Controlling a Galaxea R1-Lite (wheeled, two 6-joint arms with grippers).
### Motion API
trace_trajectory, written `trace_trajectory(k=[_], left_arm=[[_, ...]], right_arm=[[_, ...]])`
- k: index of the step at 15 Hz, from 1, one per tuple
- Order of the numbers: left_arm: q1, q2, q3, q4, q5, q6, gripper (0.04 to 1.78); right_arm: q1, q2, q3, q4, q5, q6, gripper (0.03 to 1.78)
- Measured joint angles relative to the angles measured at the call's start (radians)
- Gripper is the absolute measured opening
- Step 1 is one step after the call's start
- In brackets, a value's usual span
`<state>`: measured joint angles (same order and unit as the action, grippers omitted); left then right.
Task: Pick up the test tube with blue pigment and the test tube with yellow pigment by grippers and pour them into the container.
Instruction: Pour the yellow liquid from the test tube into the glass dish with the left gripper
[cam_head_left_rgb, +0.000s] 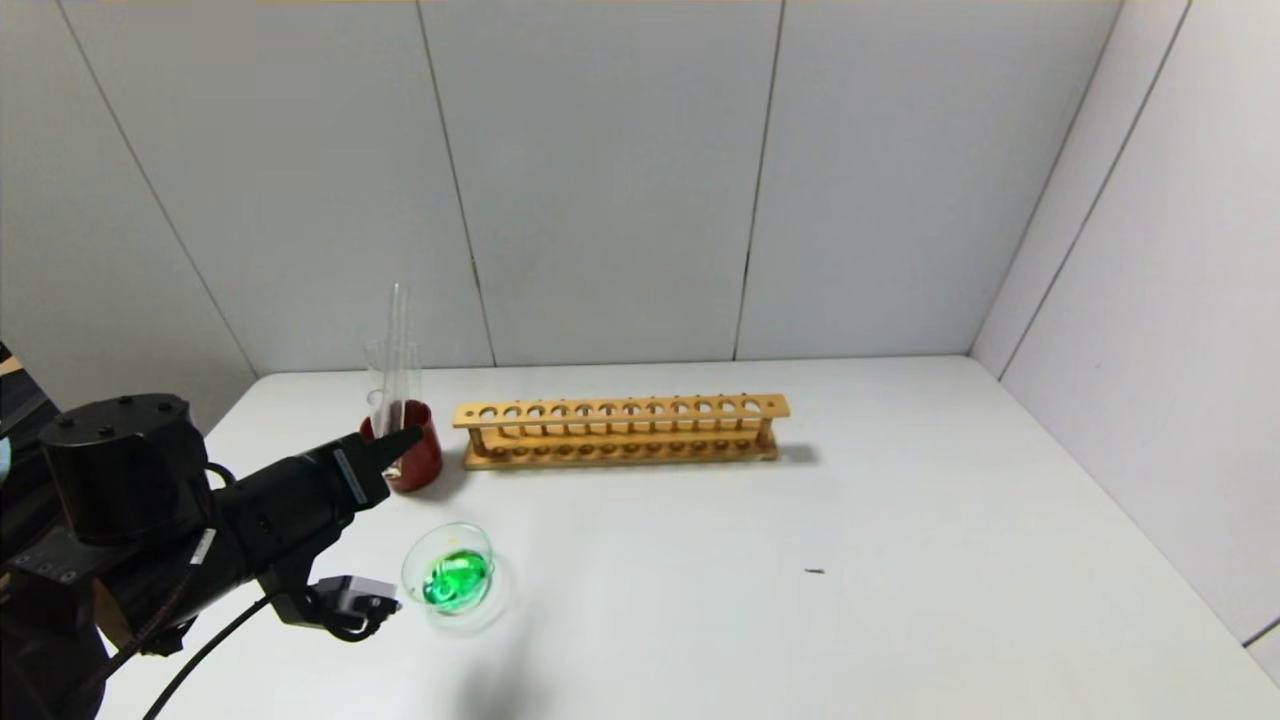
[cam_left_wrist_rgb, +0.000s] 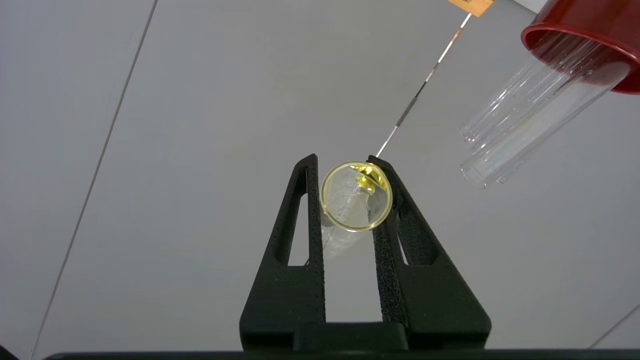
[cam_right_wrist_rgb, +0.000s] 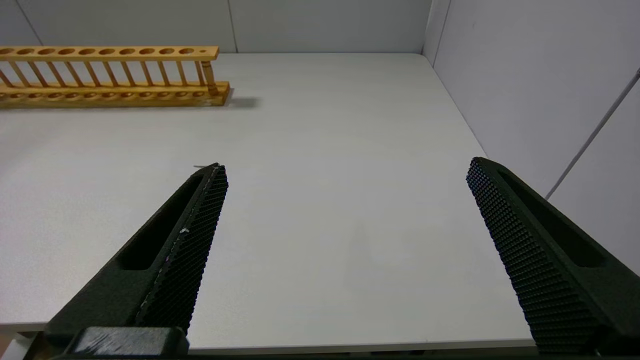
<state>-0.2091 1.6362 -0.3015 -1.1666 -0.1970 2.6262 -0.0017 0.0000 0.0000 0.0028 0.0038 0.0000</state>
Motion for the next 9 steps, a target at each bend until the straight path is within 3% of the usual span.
trace_trajectory(k=[9], left_arm=[[-0.02,-0.003,0.001,-0.031,0.01,0.046,0.34]], right_arm=[[0.0,0.0,0.0,0.0,0.0,0.0,1.75]])
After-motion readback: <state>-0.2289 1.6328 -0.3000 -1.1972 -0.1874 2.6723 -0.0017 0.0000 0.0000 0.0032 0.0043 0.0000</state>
